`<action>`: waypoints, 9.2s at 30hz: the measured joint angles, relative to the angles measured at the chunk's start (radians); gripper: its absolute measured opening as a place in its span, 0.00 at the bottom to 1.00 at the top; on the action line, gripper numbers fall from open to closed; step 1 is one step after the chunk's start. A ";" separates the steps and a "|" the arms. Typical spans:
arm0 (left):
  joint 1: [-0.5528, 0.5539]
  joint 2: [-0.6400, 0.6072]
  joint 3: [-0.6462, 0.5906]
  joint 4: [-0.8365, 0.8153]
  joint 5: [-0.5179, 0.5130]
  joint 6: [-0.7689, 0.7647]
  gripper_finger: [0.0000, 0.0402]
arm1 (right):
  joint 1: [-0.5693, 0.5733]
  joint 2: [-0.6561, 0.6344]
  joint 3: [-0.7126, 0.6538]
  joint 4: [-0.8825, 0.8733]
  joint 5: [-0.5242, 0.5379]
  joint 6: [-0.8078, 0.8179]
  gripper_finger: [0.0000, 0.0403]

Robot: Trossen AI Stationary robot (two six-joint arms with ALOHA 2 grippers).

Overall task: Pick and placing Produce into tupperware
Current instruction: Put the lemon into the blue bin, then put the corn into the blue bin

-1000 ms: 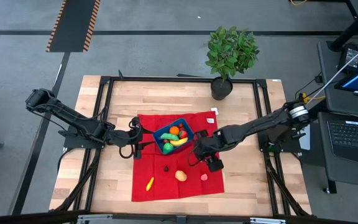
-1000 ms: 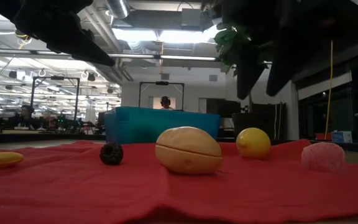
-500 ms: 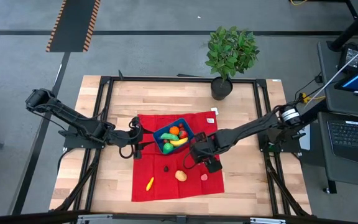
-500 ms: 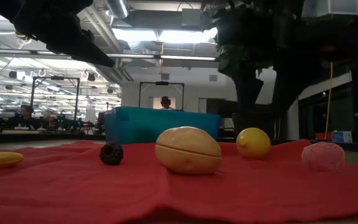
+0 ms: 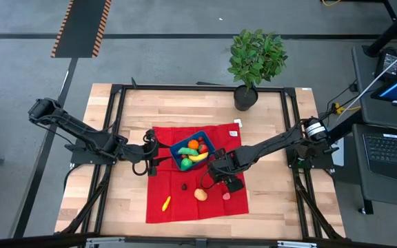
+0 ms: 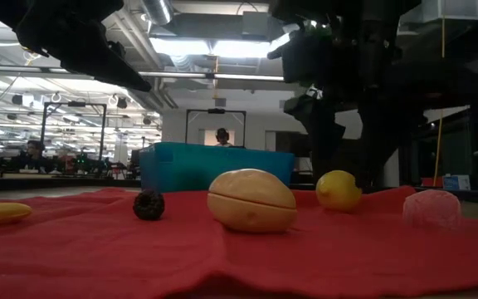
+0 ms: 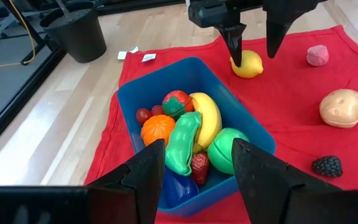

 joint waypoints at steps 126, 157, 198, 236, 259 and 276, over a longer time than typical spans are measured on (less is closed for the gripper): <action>0.007 0.000 0.000 -0.035 0.002 -0.003 0.44 | -0.127 -0.887 -0.976 1.372 0.133 0.081 0.52; 0.112 0.000 -0.247 0.489 -0.017 -0.006 0.44 | -0.140 -0.729 -0.857 1.288 0.444 0.113 0.52; -0.092 0.000 -0.291 0.513 -0.015 0.081 0.44 | -0.354 0.070 0.201 0.164 0.007 0.096 0.52; -0.097 0.000 -0.291 0.499 -0.016 0.047 0.44 | -0.317 -0.125 0.026 0.268 0.008 0.188 0.72; -0.104 0.000 -0.291 0.500 -0.016 -0.004 0.44 | -0.248 -0.429 -0.657 1.246 0.008 0.187 0.72; -0.104 0.000 -0.291 0.503 -0.076 0.022 0.67 | -0.249 -0.429 -0.661 1.253 0.008 0.119 0.72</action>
